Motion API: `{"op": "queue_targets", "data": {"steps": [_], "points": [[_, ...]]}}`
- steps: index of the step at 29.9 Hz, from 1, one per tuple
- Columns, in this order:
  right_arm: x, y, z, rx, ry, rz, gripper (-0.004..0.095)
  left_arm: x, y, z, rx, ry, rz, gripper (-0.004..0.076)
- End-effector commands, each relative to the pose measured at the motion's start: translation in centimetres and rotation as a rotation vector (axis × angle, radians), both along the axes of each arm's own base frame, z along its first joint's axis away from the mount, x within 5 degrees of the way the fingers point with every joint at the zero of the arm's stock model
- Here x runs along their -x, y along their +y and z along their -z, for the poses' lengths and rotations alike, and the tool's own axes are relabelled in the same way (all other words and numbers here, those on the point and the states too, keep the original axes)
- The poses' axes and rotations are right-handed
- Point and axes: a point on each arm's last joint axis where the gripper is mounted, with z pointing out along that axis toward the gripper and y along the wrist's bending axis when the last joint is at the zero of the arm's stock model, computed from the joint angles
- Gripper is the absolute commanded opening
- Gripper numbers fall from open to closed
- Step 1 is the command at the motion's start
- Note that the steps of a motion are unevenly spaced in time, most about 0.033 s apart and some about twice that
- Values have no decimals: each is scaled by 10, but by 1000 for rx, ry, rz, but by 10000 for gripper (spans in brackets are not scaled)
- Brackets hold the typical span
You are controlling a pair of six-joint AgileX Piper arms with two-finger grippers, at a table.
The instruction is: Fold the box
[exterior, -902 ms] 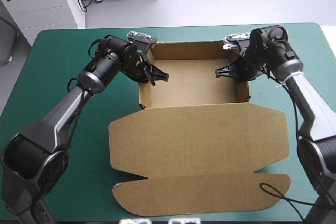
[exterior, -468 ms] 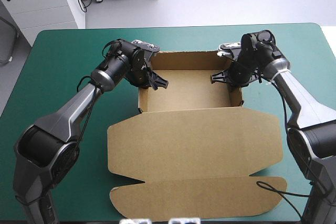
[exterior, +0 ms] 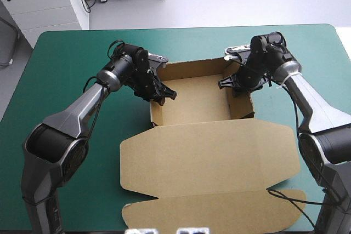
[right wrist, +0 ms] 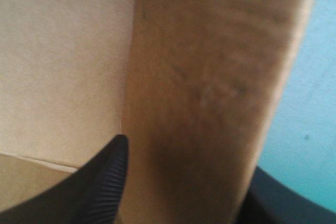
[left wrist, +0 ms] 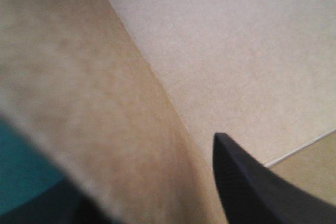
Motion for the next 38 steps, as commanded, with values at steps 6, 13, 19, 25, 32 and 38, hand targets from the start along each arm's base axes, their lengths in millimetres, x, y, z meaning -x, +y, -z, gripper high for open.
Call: {"op": "queue_targets", "data": {"steps": [6,13,19,25,32,38], "points": [[11,1,-35,-58,-75,-6,810,13,23,-65,68,-111,-8,542],[17,-1,-46,-59,-106,-7,809,22,27,-88,91,-191,21,541],[33,-10,-83,-39,-220,-12,810,45,37,-132,127,-355,78,474],[48,-16,-112,-39,-309,-9,805,87,55,-179,133,-484,159,221],[49,-17,-114,-34,-316,-8,788,148,81,-217,115,-616,262,-6],[49,-17,-114,-34,-316,-8,779,196,107,-223,75,-679,245,-8]]}}
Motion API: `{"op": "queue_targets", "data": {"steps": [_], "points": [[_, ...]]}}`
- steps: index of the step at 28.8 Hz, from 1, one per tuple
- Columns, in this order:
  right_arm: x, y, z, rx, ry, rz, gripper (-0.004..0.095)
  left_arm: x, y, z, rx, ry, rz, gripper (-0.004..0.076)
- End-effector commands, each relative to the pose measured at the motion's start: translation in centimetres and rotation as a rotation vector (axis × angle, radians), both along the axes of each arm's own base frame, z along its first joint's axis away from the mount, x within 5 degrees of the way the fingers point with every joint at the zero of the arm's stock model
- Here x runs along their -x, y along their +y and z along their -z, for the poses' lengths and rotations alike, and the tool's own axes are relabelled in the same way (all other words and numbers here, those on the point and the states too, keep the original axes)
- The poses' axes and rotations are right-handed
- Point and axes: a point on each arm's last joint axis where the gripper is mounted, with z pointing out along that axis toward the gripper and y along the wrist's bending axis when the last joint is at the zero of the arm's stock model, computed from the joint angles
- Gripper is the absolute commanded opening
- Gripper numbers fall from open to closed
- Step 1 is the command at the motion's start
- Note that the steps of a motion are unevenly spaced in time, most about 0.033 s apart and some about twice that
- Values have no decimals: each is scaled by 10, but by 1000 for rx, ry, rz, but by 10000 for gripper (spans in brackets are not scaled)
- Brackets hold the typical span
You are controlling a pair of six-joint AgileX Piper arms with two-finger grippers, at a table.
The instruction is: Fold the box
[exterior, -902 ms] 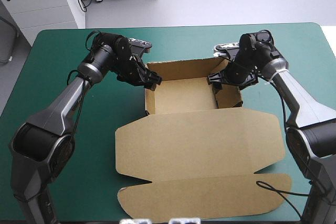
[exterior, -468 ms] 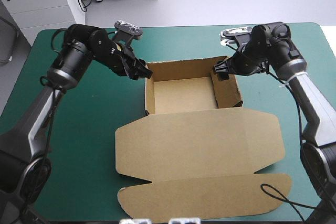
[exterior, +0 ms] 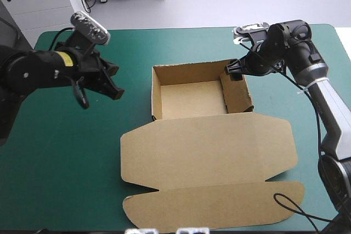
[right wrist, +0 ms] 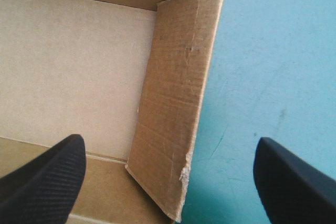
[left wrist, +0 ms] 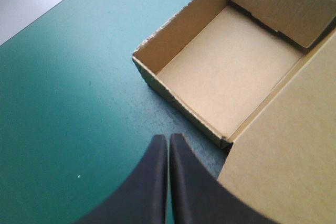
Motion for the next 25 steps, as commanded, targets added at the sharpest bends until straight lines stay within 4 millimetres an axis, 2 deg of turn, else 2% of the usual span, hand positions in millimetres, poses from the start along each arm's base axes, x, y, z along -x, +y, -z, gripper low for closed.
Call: {"op": "queue_targets", "data": {"steps": [1,7,13,17,23,24,25], "points": [[13,-4,-26,-11,-78,-7,778,36,18,-6,-20,-29,-12,-8],[13,-4,-26,-11,-78,-7,765,70,43,25,-107,-6,-92,-8],[8,-3,-20,6,-63,-5,765,93,54,80,-140,111,-124,-8],[-3,0,-4,18,-22,-3,765,102,58,116,-150,154,-128,-8],[-23,5,28,47,56,-1,746,113,62,157,-163,236,-154,-8],[-31,7,42,56,90,-2,723,115,63,165,-169,248,-153,-8],[-33,7,47,58,103,2,710,116,63,169,-171,250,-153,-8]]}}
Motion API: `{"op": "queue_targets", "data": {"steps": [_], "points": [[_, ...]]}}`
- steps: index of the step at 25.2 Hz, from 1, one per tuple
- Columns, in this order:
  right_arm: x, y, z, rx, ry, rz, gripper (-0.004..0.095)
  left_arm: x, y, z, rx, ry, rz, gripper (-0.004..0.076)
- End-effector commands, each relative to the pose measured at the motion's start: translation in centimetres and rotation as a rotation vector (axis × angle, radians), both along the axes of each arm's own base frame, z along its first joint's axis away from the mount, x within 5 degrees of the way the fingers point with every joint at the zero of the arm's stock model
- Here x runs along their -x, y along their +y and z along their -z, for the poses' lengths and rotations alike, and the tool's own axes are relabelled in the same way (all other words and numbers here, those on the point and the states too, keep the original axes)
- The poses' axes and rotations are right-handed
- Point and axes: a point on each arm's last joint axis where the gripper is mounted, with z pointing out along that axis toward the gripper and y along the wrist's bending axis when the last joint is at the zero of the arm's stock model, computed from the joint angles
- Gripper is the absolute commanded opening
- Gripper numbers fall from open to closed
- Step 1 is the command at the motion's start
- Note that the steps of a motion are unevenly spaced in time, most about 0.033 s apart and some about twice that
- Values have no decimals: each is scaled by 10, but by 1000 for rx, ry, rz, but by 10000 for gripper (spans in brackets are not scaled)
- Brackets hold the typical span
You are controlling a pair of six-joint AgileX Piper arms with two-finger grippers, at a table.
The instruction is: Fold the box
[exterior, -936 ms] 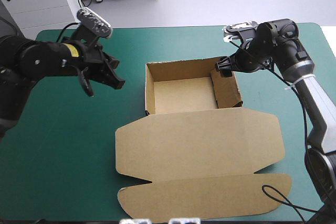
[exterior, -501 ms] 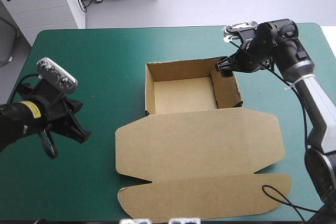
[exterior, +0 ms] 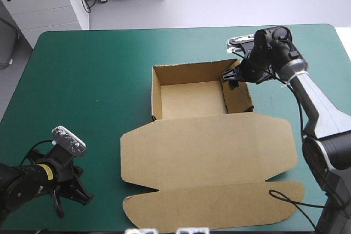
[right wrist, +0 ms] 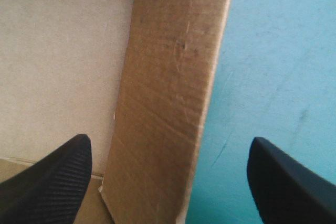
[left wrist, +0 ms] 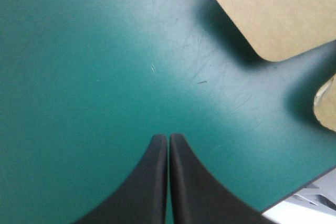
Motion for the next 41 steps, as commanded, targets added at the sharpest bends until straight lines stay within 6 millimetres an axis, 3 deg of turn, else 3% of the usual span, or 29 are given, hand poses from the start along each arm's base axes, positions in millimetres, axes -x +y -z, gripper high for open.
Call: {"op": "queue_targets", "data": {"steps": [1,4,5,9,13,17,21,25,31,37,41], "points": [[-3,1,-5,2,-19,-1,675,-1,-1,3,30,-52,-8,-8],[-11,3,12,13,21,-1,501,0,0,3,42,-79,-7,-8],[-12,3,16,16,30,-1,362,-1,-1,3,46,-90,-7,-8],[-15,2,19,35,19,-1,-23,-2,-1,2,53,-105,-6,-8],[-16,-12,14,182,-22,0,-19,-2,-1,2,51,-105,-6,-8],[-17,-44,-4,205,-85,70,-19,-3,-1,1,52,-122,-6,-8],[-16,-87,-16,201,-106,178,-19,-3,-1,1,54,-126,-6,-8],[-9,-144,-25,196,-91,325,-19,-3,-1,1,54,-126,-6,-8],[7,-218,-29,125,-90,514,-19,-3,-2,1,61,-124,-5,-8],[22,-269,-29,93,-111,649,-19,-3,-2,1,65,-121,-5,-8],[32,-290,-29,96,-102,708,-19,-3,-2,1,66,-121,-5,-8]]}}
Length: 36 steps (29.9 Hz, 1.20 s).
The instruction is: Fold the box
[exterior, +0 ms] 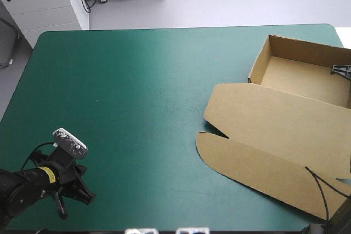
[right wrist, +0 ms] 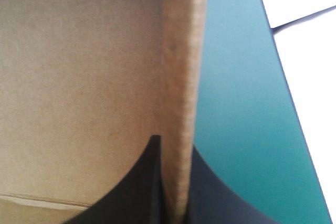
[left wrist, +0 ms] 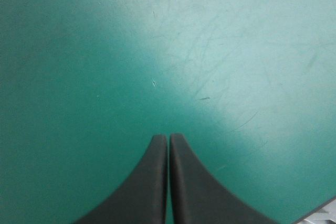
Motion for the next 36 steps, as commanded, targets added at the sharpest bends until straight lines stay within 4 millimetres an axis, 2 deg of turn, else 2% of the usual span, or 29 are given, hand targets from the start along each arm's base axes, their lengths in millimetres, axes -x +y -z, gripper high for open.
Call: {"op": "queue_targets", "data": {"steps": [1,7,9,11,13,16,17,19,29,33,36], "points": [[16,-9,-35,41,-106,32,-19,-3,-2,-9,37,-57,-4,-8],[18,-10,-32,32,-89,16,-13,-3,-2,-9,37,-57,-4,-8],[18,-10,-32,30,-88,14,28,-3,-2,-9,36,-56,-4,-8],[18,-10,-32,34,-85,2,111,-2,-2,-9,35,-54,-4,-8],[19,-9,-32,30,-75,-1,269,-2,-2,-9,34,-51,-4,-8],[20,-9,-32,26,-69,-12,615,-2,-2,-9,35,-53,-4,-8],[20,-8,-33,26,-72,-8,772,-3,-2,-9,36,-54,-4,-8],[20,-8,-33,19,-76,12,946,-3,-2,-9,36,-54,-4,-8],[22,-7,-37,16,-88,30,941,-2,-2,-9,37,-54,-4,-8],[31,-1,-56,27,-140,21,939,-3,-2,-9,38,-56,-4,-8],[42,6,-77,36,-200,12,867,-3,-2,-9,41,-56,-8,-8]]}}
